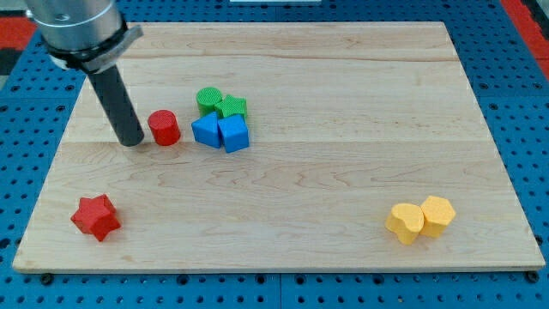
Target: Slightly adjust the blue triangle into the horizontal line
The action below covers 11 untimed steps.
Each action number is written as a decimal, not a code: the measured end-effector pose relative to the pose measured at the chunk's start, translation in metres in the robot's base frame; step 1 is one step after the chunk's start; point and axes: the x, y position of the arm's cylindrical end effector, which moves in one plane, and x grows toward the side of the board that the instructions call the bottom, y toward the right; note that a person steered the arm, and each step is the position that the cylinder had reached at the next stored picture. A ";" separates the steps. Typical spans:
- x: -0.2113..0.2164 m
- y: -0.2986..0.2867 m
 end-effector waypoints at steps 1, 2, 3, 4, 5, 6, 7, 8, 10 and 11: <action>-0.016 0.005; -0.020 0.036; -0.020 0.053; -0.019 0.035; 0.003 0.036; 0.037 0.051; 0.045 0.069; 0.045 0.090; 0.035 0.116; 0.021 0.116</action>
